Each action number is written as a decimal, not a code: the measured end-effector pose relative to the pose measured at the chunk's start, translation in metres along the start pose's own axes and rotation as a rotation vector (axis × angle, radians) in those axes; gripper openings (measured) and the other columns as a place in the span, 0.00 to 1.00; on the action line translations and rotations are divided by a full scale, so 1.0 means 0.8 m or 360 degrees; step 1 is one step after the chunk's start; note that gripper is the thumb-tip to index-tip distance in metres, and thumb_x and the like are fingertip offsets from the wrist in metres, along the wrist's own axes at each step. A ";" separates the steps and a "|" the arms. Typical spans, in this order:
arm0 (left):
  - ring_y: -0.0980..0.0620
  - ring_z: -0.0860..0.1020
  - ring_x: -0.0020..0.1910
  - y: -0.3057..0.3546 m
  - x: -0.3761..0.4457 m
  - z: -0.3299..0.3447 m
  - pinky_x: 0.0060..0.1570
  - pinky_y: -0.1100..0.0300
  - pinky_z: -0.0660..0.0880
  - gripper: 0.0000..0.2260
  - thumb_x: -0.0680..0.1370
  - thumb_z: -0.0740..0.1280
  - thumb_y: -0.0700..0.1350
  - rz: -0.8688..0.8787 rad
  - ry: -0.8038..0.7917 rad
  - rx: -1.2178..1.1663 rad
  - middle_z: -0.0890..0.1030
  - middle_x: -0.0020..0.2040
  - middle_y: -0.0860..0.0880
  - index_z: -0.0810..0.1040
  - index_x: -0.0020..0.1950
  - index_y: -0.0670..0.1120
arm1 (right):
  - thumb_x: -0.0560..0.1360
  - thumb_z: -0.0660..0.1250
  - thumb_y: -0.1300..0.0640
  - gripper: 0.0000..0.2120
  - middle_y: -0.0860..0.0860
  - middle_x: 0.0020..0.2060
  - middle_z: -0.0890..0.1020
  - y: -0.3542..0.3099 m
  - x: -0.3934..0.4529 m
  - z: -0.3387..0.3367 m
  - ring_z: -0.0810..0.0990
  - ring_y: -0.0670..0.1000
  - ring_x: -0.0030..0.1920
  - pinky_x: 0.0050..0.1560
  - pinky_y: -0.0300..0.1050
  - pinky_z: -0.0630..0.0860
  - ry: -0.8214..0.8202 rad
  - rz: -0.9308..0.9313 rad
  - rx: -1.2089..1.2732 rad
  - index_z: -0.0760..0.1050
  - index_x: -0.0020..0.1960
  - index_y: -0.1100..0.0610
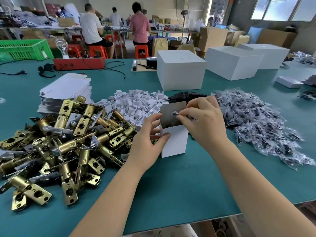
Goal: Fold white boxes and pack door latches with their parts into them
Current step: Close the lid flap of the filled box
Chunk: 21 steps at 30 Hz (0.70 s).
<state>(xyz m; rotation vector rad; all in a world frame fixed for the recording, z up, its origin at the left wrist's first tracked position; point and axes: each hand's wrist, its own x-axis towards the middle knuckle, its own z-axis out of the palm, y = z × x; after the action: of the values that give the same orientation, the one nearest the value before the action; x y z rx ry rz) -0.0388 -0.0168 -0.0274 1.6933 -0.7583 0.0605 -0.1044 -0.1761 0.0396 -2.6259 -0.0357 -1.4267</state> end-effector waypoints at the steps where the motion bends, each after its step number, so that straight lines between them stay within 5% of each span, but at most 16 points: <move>1: 0.65 0.78 0.52 0.000 0.000 0.000 0.51 0.73 0.73 0.28 0.77 0.72 0.43 0.0002 -0.0001 0.0004 0.78 0.57 0.58 0.65 0.58 0.76 | 0.66 0.77 0.60 0.03 0.56 0.39 0.81 -0.001 0.000 -0.001 0.76 0.64 0.42 0.43 0.52 0.75 -0.0048 -0.0019 -0.0046 0.84 0.36 0.59; 4: 0.65 0.78 0.52 0.000 0.000 0.000 0.51 0.73 0.73 0.28 0.77 0.72 0.43 0.0002 -0.0004 0.0008 0.78 0.58 0.58 0.65 0.59 0.76 | 0.66 0.76 0.63 0.02 0.57 0.41 0.82 -0.005 0.002 -0.007 0.78 0.64 0.43 0.43 0.57 0.76 -0.0090 -0.0107 -0.0172 0.83 0.35 0.60; 10: 0.65 0.78 0.53 0.000 -0.001 0.000 0.52 0.73 0.73 0.26 0.77 0.71 0.45 -0.0002 -0.0022 0.0007 0.78 0.60 0.57 0.66 0.61 0.74 | 0.65 0.72 0.67 0.06 0.52 0.27 0.79 -0.014 0.009 -0.010 0.75 0.57 0.30 0.35 0.46 0.70 -0.0216 -0.0098 -0.0374 0.80 0.33 0.59; 14: 0.66 0.77 0.53 0.001 -0.002 0.000 0.50 0.74 0.73 0.26 0.76 0.71 0.46 -0.0011 -0.0027 -0.0006 0.77 0.59 0.61 0.66 0.60 0.75 | 0.75 0.63 0.60 0.09 0.51 0.41 0.81 -0.021 0.027 -0.008 0.78 0.58 0.42 0.35 0.41 0.62 -0.0756 0.0089 -0.0427 0.82 0.46 0.53; 18: 0.66 0.77 0.52 0.002 -0.002 -0.001 0.49 0.74 0.72 0.26 0.76 0.71 0.46 -0.0034 -0.0041 -0.0053 0.77 0.58 0.61 0.66 0.58 0.77 | 0.78 0.54 0.50 0.19 0.50 0.28 0.69 -0.024 0.033 -0.013 0.68 0.52 0.31 0.28 0.41 0.54 -0.0995 0.0122 -0.0483 0.70 0.32 0.56; 21: 0.67 0.77 0.52 0.003 -0.003 -0.002 0.49 0.75 0.72 0.27 0.76 0.71 0.45 -0.0026 -0.0053 -0.0042 0.77 0.58 0.63 0.66 0.58 0.76 | 0.76 0.55 0.50 0.19 0.51 0.27 0.69 -0.025 0.034 -0.018 0.65 0.48 0.29 0.28 0.42 0.55 -0.1175 0.0163 -0.0367 0.65 0.29 0.56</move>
<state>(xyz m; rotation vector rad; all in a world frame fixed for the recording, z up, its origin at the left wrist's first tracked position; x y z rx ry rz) -0.0413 -0.0146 -0.0255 1.6789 -0.7669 0.0113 -0.1036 -0.1599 0.0728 -3.1290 0.1853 -0.3871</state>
